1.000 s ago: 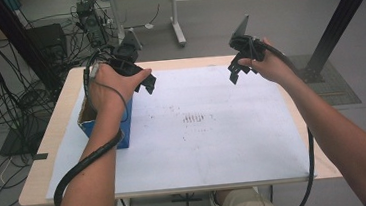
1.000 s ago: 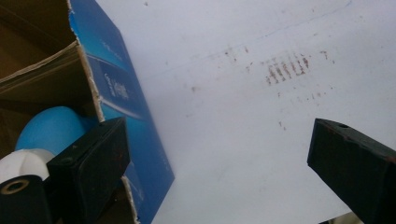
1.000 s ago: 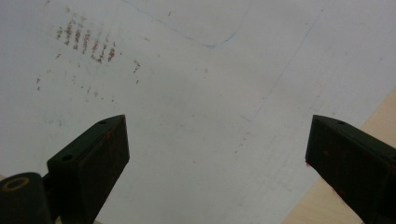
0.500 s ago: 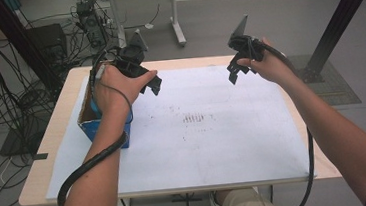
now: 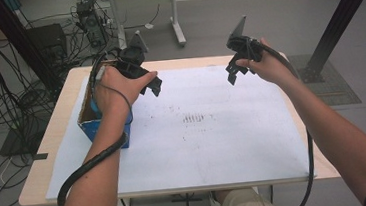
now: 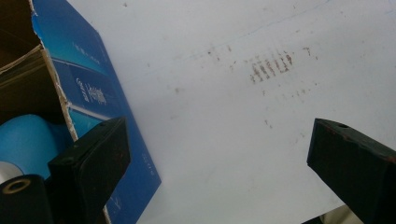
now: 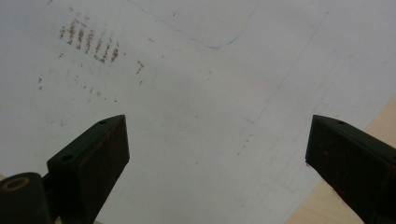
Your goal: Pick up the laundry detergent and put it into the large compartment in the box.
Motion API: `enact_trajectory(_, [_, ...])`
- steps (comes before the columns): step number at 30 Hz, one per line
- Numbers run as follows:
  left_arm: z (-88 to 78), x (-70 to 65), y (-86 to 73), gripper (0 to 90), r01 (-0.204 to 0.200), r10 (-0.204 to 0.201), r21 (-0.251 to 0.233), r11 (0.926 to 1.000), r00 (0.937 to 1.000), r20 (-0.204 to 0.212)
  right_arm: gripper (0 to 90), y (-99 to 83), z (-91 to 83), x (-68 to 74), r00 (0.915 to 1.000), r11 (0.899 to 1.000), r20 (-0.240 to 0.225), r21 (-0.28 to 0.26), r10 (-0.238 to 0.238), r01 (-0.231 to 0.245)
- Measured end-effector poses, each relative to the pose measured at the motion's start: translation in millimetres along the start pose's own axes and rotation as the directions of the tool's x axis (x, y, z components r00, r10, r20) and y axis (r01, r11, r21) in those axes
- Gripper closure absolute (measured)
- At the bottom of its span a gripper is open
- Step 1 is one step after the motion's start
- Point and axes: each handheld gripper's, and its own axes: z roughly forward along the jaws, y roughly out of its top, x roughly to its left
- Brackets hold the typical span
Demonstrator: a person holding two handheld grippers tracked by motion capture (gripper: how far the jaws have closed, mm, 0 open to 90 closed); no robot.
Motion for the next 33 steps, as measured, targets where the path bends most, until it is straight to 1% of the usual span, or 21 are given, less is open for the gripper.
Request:
enact_trajectory(18, [2.5,1.3,-3.1,7.4,-0.002,0.002,-0.003,1.0,1.0,0.006,6.2,1.2,1.7,4.3,1.0,1.0,0.004,0.004,-0.008,0.008])
enact_trajectory(33, [2.9,0.6,-1.6,7.5,-0.004,0.004,0.001,1.0,0.9999,0.01,6.2,-0.5,0.7,3.0,1.0,1.0,0.002,0.001,-0.006,0.006])
